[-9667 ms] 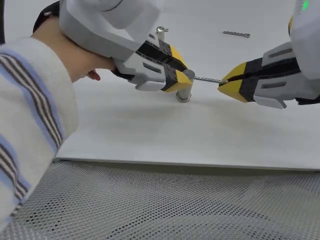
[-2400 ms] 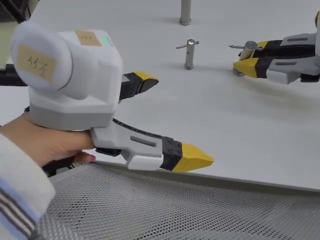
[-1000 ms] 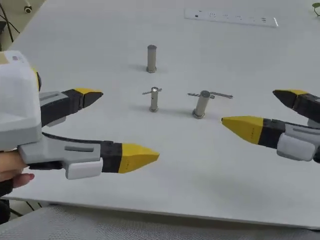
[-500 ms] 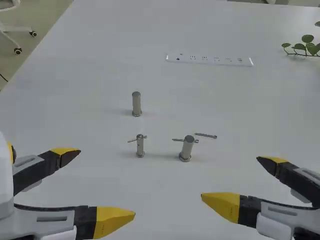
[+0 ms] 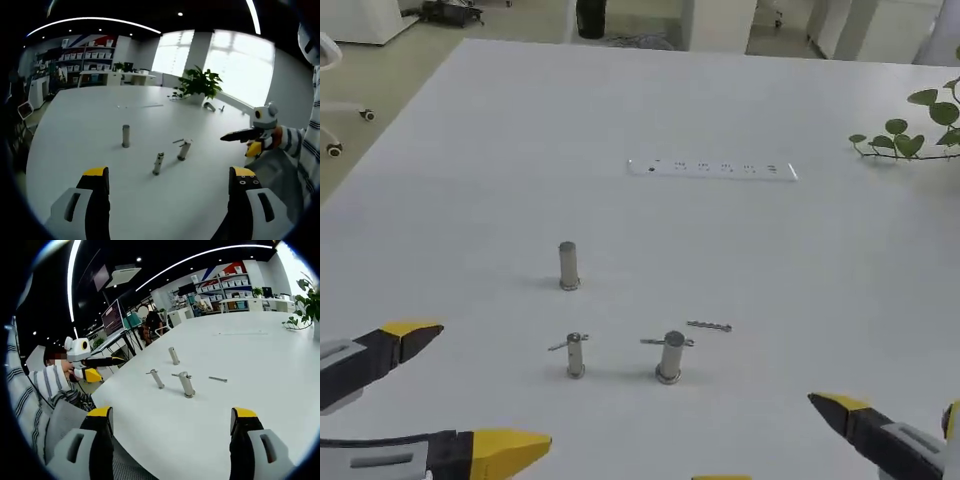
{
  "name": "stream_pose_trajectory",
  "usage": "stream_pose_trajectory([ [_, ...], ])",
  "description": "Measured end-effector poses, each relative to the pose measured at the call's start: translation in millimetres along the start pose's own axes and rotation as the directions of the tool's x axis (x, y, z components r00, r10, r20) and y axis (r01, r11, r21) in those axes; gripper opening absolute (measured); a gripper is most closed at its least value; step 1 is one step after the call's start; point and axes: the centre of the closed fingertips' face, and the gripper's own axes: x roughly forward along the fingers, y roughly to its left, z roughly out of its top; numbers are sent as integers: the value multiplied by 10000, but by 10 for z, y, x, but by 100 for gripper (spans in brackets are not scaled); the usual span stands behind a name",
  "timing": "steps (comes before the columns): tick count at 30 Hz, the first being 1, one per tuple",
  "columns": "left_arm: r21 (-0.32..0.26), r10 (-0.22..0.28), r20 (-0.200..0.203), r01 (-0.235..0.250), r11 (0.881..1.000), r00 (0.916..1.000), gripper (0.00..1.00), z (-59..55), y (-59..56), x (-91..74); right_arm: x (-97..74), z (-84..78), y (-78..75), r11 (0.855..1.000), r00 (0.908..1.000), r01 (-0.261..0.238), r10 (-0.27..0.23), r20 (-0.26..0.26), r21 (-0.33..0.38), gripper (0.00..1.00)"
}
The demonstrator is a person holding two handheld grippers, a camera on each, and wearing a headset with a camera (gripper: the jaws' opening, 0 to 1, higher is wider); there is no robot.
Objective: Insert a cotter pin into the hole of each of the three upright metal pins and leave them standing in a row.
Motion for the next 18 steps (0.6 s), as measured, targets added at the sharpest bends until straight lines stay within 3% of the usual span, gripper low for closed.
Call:
stream_pose_trajectory([
  [3, 216, 202, -64, -201, 9996, 9998, 97, 97, 106, 34, -4, -5, 17, 10000, 10000, 10, -10, -43, 16, 96],
  [6, 76, 439, 222, -440, 9990, 9988, 93, 226, 239, 78, -31, 6, 49, 10000, 10000, 62, -62, -23, -41, 96],
  [11, 350, 444, 314, -454, 9984, 9985, 91, 379, 382, 205, -58, -14, 70, 10000, 9999, 91, -92, -72, -30, 95],
  [16, 385, 436, 399, -451, 9982, 9983, 88, 465, 525, 374, -46, -12, 99, 10000, 9999, 81, -80, -125, 38, 95],
  [18, 330, 498, 188, -504, 9982, 9986, 86, 470, 576, 430, -34, -8, 116, 9999, 9998, 97, -98, -183, -44, 95],
])
